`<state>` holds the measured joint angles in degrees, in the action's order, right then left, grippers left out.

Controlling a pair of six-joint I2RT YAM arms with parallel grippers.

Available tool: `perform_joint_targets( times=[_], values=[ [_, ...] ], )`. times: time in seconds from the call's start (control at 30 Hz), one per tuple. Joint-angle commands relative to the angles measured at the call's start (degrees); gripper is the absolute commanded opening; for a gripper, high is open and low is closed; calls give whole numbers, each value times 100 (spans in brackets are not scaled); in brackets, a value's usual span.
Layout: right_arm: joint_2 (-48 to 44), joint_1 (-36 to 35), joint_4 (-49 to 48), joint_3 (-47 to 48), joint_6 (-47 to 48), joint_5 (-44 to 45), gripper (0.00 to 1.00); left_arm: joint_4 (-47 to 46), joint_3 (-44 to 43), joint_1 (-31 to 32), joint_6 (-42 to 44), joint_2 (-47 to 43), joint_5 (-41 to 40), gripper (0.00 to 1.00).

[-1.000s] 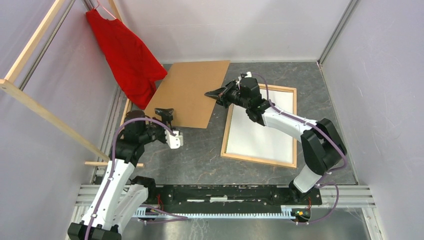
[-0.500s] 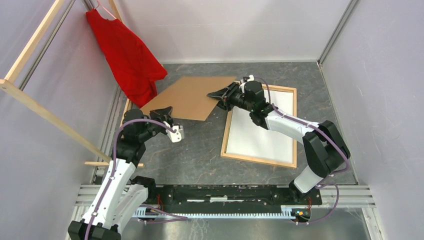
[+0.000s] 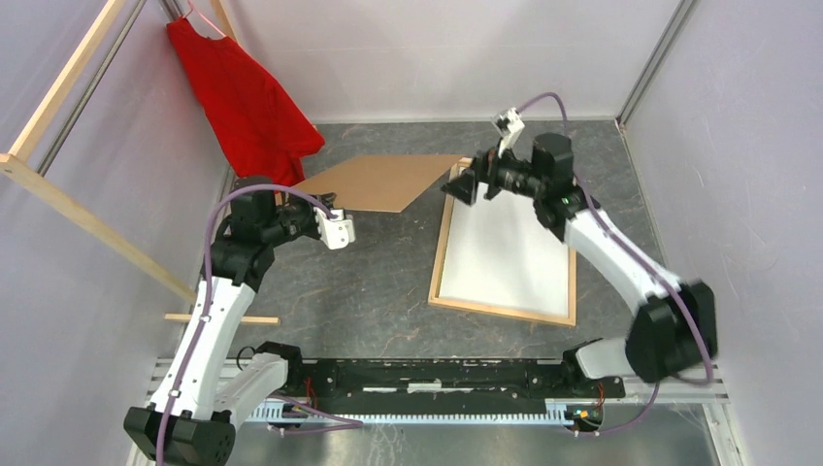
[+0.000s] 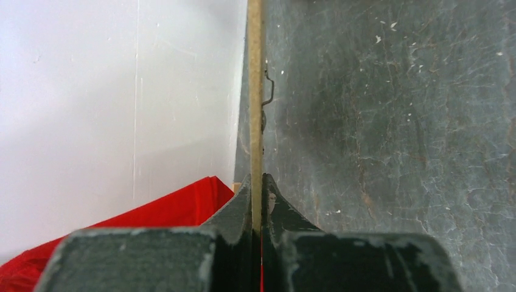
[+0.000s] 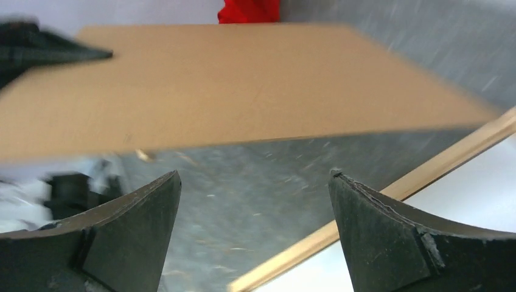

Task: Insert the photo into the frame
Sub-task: Turn over the photo frame item at the center of the board.

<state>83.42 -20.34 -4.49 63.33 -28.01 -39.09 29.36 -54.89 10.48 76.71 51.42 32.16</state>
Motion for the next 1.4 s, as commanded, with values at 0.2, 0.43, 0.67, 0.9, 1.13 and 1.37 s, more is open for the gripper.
perform_joint_targets(
  times=[0.2,0.43,0.67,0.9,1.13,1.37],
  values=[
    [-1689,-164,-1130,-1438,4824,-581,98,1329,-1348,4,446,355,718,2],
    [-1329,-674,-309,-981,5862,-670,93,2005,-1728,7,811,512,888,2],
    [-1048,-1066,-651,-879,6019,-512,84,2189,-1868,7,933,565,935,2],
    [-615,-1173,-607,-573,6195,-593,61,2502,-1986,7,1237,626,954,2],
    [-695,-1315,-789,-710,6281,-448,31,2487,-2124,7,1257,761,943,2],
    [-610,-1341,-1853,-790,4857,314,0,626,-1893,7,-310,663,801,72]
  ],
)
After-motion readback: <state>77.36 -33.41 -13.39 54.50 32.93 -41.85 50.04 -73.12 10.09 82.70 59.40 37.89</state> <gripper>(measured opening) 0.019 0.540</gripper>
